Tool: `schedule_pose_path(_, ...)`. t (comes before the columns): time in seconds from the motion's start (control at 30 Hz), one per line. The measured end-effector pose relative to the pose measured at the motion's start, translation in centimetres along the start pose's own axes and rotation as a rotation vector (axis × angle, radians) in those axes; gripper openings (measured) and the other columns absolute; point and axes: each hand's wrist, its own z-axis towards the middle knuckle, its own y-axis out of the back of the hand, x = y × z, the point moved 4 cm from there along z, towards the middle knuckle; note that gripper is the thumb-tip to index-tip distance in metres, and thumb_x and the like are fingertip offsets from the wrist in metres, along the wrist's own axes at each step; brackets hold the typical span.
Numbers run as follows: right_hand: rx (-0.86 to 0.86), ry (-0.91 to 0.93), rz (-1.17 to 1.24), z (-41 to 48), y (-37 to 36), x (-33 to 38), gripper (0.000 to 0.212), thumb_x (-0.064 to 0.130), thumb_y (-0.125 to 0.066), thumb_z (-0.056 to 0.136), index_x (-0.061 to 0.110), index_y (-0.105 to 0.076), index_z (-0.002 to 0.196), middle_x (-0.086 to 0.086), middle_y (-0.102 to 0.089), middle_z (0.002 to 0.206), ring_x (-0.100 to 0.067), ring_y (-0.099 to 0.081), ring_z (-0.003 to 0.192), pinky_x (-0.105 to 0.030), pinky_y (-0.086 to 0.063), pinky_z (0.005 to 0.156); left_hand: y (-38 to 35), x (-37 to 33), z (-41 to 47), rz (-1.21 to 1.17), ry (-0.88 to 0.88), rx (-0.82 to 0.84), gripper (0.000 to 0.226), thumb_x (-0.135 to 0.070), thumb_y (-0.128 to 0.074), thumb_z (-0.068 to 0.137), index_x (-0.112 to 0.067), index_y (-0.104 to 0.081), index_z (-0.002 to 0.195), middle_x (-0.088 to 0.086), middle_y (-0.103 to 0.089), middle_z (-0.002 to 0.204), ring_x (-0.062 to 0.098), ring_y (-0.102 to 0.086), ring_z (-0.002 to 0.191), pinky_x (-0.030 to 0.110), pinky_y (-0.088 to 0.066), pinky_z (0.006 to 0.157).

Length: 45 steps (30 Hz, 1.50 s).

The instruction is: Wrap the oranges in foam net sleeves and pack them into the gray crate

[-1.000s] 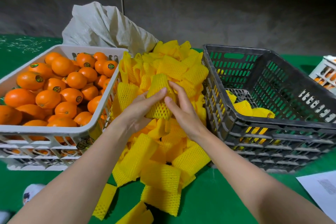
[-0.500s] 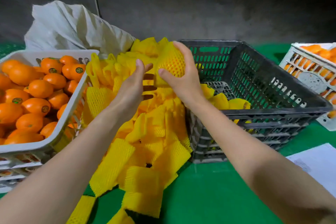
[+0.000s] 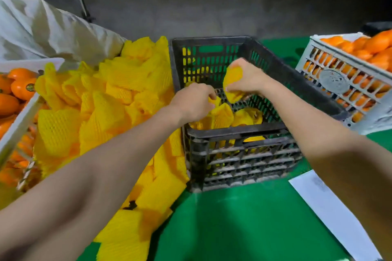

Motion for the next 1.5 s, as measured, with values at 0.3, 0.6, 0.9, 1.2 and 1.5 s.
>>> schedule_pose_path(0.3,0.797,-0.067,-0.787,-0.5,-5.1,-3.6,0.084,0.023,-0.063,0.088,0.011,-0.007,0.15,-0.006,-0.001,0.158,-0.024,-0.01,0.144,-0.031,-0.036,0.1,-0.6,0.1,-0.1,0.201,-0.04,0.072,0.033,-0.039,-0.061,0.09,-0.024,-0.059,0.119,-0.001,-0.066,0.107,0.02,-0.058,0.1,0.029,-0.04,0.069)
schedule_pose_path(0.6,0.842,-0.212,-0.61,-0.6,-6.3,-3.6,0.089,0.031,-0.071,0.082,0.011,-0.017,0.149,-0.006,-0.008,0.158,-0.03,-0.039,0.132,-0.04,-0.052,0.092,-0.6,0.3,-0.4,0.175,-0.039,0.039,0.033,-0.038,-0.062,0.09,-0.024,-0.059,0.119,-0.002,-0.065,0.109,0.018,-0.058,0.099,0.028,-0.04,0.069)
schedule_pose_path(0.9,0.075,0.225,-0.664,-1.2,-3.6,2.7,0.022,0.03,-0.062,0.085,0.012,-0.065,0.099,-0.008,-0.066,0.1,-0.028,-0.061,0.089,-0.037,-0.05,0.078,0.8,0.7,-2.7,-0.249,0.01,-0.288,0.016,-0.019,-0.059,0.092,-0.012,-0.069,0.103,0.003,-0.068,0.102,0.018,-0.06,0.097,0.033,-0.05,0.084)
schedule_pose_path(1.2,-0.227,0.733,0.258,-10.2,-9.2,15.7,0.016,0.022,-0.06,0.082,0.014,-0.062,0.095,0.008,-0.059,0.076,0.007,-0.054,0.065,-0.01,-0.044,0.064,6.1,12.8,-11.0,-0.504,0.324,-0.628,0.02,0.0,-0.054,0.091,-0.004,-0.067,0.105,0.011,-0.068,0.103,0.015,-0.061,0.09,0.017,-0.044,0.077)
schedule_pose_path(1.5,0.335,0.291,-0.363,-9.5,-25.2,16.7,0.066,0.048,-0.065,0.08,0.001,-0.042,0.121,-0.02,-0.055,0.125,-0.034,-0.053,0.116,-0.036,-0.044,0.085,9.9,21.8,-22.0,-0.562,0.536,-0.681,0.016,-0.012,-0.057,0.095,-0.01,-0.064,0.109,0.013,-0.066,0.11,0.022,-0.065,0.092,0.035,-0.051,0.075)
